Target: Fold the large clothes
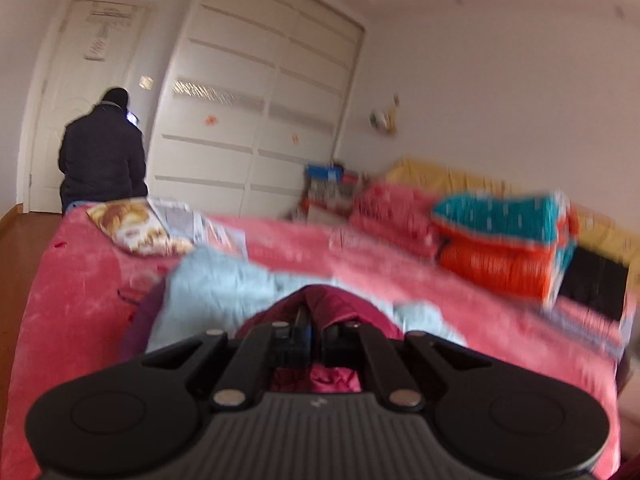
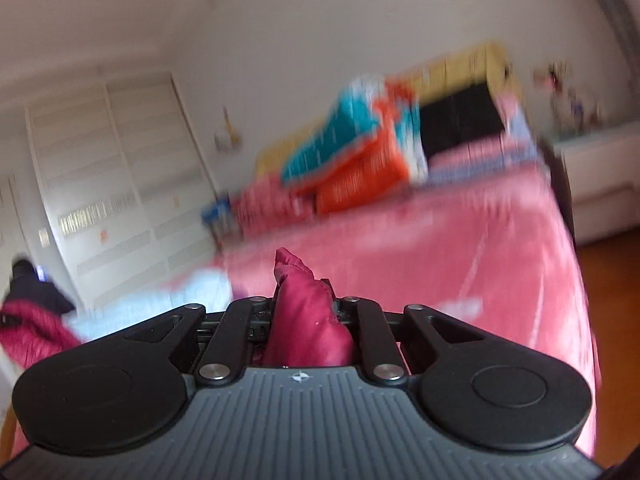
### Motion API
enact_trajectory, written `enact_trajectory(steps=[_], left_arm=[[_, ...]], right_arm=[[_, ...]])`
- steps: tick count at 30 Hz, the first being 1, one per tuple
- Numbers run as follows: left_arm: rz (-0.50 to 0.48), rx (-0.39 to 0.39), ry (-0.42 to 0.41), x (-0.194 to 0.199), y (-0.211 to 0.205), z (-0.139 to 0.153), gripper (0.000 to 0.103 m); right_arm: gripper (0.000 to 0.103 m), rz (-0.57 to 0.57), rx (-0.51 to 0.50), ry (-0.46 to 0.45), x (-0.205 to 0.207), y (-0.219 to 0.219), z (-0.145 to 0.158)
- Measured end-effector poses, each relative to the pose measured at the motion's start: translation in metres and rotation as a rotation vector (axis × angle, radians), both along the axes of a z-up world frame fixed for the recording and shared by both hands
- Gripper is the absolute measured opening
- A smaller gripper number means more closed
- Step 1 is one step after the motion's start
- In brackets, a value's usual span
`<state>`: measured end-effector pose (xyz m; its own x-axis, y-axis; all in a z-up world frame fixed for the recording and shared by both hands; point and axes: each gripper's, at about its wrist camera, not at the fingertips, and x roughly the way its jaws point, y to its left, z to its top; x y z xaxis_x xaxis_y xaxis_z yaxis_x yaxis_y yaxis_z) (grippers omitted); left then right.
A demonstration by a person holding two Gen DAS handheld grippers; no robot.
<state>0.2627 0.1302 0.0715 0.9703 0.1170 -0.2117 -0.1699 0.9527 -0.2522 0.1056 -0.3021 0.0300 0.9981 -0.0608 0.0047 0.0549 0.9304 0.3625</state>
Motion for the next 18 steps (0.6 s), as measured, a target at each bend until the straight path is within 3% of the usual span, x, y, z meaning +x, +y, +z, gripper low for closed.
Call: enact_trajectory(steps=[3,5,8,11,12,13,15,18], left_arm=[[0.066,0.055,-0.059,-0.004,0.001,-0.002,0.001],[0.071,0.103,-0.002,0.004,0.002,-0.022,0.001],[0.038,0.080,0.153,0.018,0.010,-0.066,0.002],[-0.010,0.062,0.267,0.017,0.013,-0.105,0.003],[-0.027,0.064,0.292,0.013,0.013,-0.113,0.003],[-0.045,0.063,0.313,0.007,0.012,-0.120,0.003],[-0.084,0.044,0.359,-0.005,0.014,-0.129,0.004],[-0.143,0.001,0.434,-0.024,0.023,-0.138,0.012]], right_arm=[[0.018,-0.102,-0.073,-0.118,-0.007,-0.006,0.010],[0.023,-0.168,-0.109,-0.100,0.005,-0.011,-0.001],[0.026,-0.213,-0.123,0.077,0.038,-0.024,-0.043],[0.033,-0.230,-0.065,0.272,0.061,-0.045,-0.084],[0.040,-0.234,-0.043,0.322,0.067,-0.051,-0.093],[0.058,-0.243,-0.015,0.360,0.069,-0.058,-0.099],[0.080,-0.250,0.035,0.392,0.070,-0.065,-0.103],[0.103,-0.247,0.061,0.393,0.071,-0.066,-0.097]])
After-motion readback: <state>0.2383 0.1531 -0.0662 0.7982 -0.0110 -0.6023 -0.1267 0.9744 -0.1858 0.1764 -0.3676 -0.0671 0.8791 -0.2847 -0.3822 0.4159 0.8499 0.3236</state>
